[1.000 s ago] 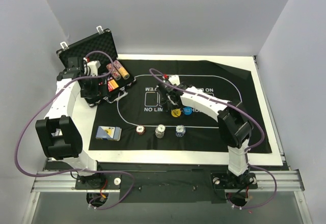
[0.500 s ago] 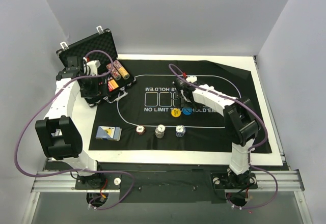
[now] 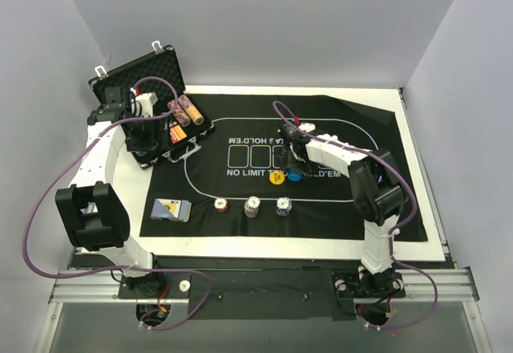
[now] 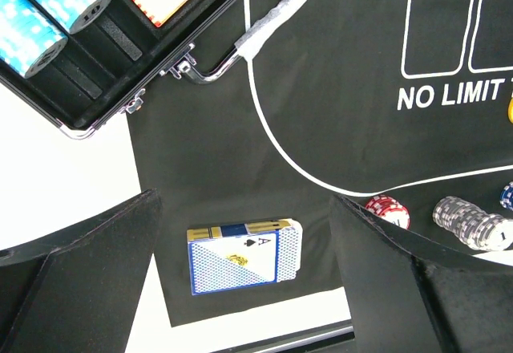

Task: Distribute texas hold em gaming equipment

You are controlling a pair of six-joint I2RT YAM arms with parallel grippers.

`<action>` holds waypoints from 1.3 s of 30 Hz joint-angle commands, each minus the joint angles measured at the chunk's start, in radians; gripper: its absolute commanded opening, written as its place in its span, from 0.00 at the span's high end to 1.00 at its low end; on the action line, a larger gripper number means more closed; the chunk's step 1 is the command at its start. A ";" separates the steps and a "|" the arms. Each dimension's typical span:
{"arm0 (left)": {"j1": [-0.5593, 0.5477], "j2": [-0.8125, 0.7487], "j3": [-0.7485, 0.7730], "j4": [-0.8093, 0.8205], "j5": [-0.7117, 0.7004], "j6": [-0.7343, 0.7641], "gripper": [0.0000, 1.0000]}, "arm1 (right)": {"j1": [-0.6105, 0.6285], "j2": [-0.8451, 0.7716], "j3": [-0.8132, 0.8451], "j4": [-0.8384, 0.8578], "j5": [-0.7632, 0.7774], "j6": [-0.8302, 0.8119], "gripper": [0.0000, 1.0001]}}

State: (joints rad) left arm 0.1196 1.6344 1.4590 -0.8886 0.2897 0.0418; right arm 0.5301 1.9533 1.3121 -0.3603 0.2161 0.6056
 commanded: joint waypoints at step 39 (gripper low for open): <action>0.072 -0.031 0.014 0.017 0.017 -0.022 0.04 | 0.252 0.306 0.577 -0.128 -0.070 -0.099 0.73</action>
State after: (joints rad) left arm 0.1612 1.6344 1.4628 -0.8970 0.2901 0.0326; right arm 0.7277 2.2051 1.8008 -0.4664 0.2188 0.5499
